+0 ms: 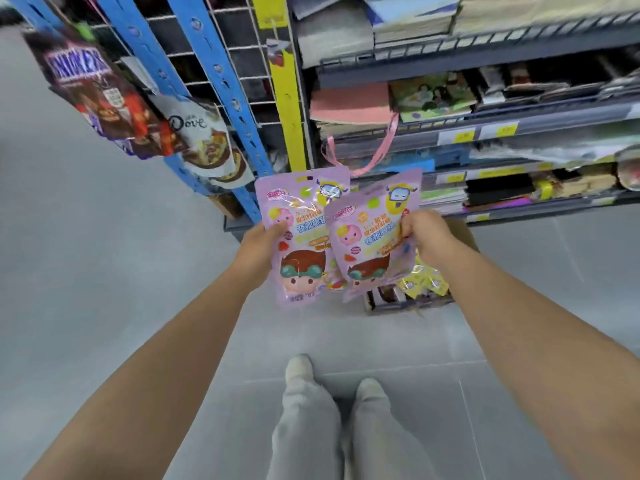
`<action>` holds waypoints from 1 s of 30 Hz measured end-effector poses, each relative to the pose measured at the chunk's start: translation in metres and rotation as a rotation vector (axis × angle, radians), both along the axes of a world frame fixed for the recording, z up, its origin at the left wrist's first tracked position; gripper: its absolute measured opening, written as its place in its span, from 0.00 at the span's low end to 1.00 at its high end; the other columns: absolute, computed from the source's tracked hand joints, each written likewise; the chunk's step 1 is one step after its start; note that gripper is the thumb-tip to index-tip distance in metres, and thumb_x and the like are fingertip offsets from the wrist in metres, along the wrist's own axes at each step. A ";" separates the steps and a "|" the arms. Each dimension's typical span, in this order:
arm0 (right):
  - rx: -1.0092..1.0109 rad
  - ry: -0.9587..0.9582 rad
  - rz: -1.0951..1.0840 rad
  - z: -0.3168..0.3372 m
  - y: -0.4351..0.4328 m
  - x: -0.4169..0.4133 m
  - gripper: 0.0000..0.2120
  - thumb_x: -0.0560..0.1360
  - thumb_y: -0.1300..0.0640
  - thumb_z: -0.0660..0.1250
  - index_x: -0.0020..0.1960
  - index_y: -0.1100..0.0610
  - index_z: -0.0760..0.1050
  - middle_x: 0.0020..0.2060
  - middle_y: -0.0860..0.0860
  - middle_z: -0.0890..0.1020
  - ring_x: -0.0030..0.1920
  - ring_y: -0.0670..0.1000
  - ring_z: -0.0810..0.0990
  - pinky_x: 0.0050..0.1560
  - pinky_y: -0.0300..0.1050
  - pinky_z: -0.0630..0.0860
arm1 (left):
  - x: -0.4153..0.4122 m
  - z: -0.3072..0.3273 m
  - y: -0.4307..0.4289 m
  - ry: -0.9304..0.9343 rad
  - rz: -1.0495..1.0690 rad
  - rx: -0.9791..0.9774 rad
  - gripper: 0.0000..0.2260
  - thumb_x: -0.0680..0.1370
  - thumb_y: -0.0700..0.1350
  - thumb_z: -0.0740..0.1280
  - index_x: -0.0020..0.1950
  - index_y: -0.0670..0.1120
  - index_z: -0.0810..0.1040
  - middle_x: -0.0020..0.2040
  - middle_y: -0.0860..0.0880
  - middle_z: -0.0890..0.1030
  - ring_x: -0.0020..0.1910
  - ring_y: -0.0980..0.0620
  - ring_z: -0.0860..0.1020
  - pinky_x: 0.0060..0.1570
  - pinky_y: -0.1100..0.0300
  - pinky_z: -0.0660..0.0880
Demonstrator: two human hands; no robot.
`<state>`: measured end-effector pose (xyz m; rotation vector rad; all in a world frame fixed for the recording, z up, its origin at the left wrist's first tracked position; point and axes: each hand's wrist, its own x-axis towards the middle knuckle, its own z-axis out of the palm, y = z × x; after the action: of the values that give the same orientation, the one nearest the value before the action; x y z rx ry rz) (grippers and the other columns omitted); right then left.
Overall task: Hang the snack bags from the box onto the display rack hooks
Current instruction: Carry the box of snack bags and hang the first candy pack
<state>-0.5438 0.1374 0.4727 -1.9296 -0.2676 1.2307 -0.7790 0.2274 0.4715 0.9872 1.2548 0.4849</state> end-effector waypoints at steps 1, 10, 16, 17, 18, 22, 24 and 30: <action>0.007 -0.002 0.023 0.014 0.004 -0.013 0.07 0.54 0.67 0.60 0.25 0.58 0.63 0.27 0.56 0.65 0.32 0.54 0.64 0.32 0.43 0.61 | -0.009 0.009 0.003 -0.057 0.011 -0.013 0.05 0.79 0.41 0.61 0.51 0.46 0.77 0.48 0.44 0.84 0.48 0.45 0.82 0.49 0.51 0.79; -0.128 -0.069 0.156 0.016 0.060 -0.091 0.16 0.65 0.74 0.58 0.24 0.59 0.63 0.14 0.49 0.65 0.25 0.52 0.66 0.29 0.40 0.61 | -0.059 0.012 0.057 -0.253 -0.209 -0.220 0.12 0.81 0.40 0.55 0.59 0.46 0.76 0.50 0.50 0.84 0.48 0.52 0.83 0.46 0.58 0.81; -0.217 -0.110 0.111 -0.010 0.110 -0.112 0.17 0.68 0.74 0.59 0.26 0.59 0.62 0.12 0.48 0.66 0.25 0.52 0.65 0.28 0.40 0.62 | -0.052 -0.002 0.123 -0.047 -0.515 -0.216 0.09 0.80 0.41 0.60 0.57 0.45 0.77 0.46 0.51 0.83 0.46 0.52 0.82 0.43 0.61 0.80; -0.227 -0.114 0.094 -0.016 0.116 -0.113 0.17 0.70 0.72 0.59 0.27 0.58 0.63 0.11 0.48 0.67 0.26 0.50 0.68 0.28 0.40 0.65 | -0.048 -0.008 0.135 0.060 -0.522 -0.156 0.07 0.79 0.39 0.62 0.55 0.45 0.77 0.45 0.50 0.82 0.45 0.51 0.80 0.41 0.62 0.79; -0.218 -0.110 0.069 -0.026 0.121 -0.112 0.17 0.73 0.69 0.58 0.29 0.56 0.63 0.12 0.45 0.70 0.25 0.46 0.71 0.29 0.37 0.67 | -0.043 -0.015 0.144 0.147 -0.512 -0.083 0.06 0.78 0.38 0.63 0.53 0.44 0.78 0.44 0.49 0.81 0.44 0.51 0.79 0.39 0.63 0.78; -0.244 -0.110 0.005 -0.057 0.131 -0.110 0.16 0.77 0.65 0.56 0.32 0.53 0.62 0.25 0.52 0.72 0.26 0.41 0.73 0.19 0.26 0.65 | -0.022 -0.054 0.170 0.212 -0.400 0.139 0.10 0.72 0.38 0.72 0.52 0.44 0.78 0.47 0.46 0.81 0.43 0.52 0.79 0.42 0.62 0.78; -0.270 -0.101 -0.033 -0.076 0.138 -0.105 0.17 0.78 0.64 0.55 0.32 0.53 0.60 0.31 0.48 0.66 0.26 0.40 0.72 0.18 0.24 0.63 | -0.011 -0.079 0.179 0.283 -0.485 0.302 0.12 0.71 0.36 0.73 0.53 0.42 0.80 0.51 0.43 0.81 0.47 0.49 0.78 0.52 0.57 0.76; -0.366 -0.138 0.022 -0.151 0.158 -0.090 0.18 0.71 0.72 0.59 0.27 0.60 0.58 0.27 0.54 0.65 0.30 0.53 0.65 0.26 0.39 0.62 | 0.017 -0.151 0.195 0.571 -0.734 0.628 0.09 0.73 0.43 0.70 0.52 0.43 0.83 0.50 0.43 0.83 0.47 0.46 0.78 0.43 0.61 0.70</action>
<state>-0.6337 0.2952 0.3215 -2.3356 -0.1404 1.2270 -0.7622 0.4227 0.3208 2.1197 1.1252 -0.0114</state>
